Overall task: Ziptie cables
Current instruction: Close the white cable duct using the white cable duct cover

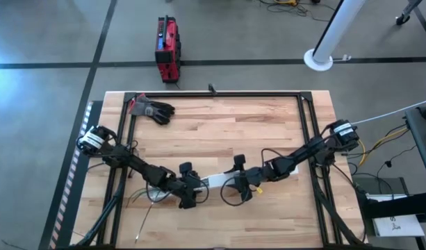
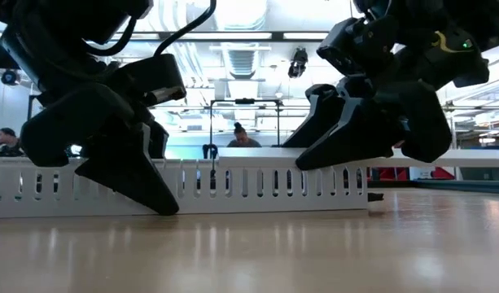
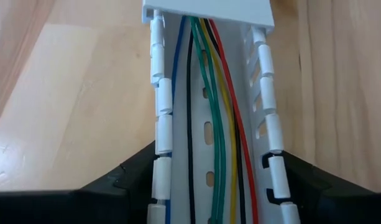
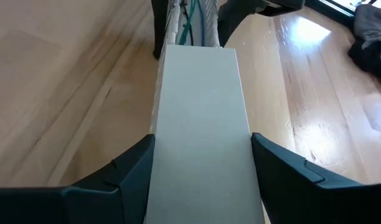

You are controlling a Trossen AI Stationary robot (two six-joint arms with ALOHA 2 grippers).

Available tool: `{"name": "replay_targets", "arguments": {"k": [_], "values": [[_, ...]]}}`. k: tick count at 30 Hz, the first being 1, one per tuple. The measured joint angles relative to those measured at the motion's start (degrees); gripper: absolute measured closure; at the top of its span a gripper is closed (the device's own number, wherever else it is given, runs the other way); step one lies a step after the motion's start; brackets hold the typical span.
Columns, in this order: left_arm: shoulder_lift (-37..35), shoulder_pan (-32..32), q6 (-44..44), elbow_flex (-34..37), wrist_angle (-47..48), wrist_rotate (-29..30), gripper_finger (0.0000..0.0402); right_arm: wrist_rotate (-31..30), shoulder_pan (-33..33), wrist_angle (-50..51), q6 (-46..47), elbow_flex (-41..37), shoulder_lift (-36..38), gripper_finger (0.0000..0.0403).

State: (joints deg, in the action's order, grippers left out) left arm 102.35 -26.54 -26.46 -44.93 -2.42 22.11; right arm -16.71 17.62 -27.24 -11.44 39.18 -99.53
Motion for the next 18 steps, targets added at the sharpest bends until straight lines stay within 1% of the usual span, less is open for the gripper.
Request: {"name": "replay_targets", "arguments": {"k": [3,8,14,18], "values": [[0.0,0.0,0.8,0.0,0.0,0.0,0.0185,1.5,-1.2,0.1,0.9,0.0,0.0,0.0184],[0.0,-0.1,3.5,0.0,-0.1,0.1,0.0189,6.0,-3.3,0.3,4.5,0.0,0.0,0.0184],[0.0,-0.1,4.5,0.0,-0.2,0.6,0.0189,8.1,-4.7,2.6,6.5,0.1,0.2,0.0184],[0.0,-0.2,5.1,0.0,-0.4,1.1,0.019,10.8,-5.5,3.6,8.8,0.2,0.2,0.0184]]}}
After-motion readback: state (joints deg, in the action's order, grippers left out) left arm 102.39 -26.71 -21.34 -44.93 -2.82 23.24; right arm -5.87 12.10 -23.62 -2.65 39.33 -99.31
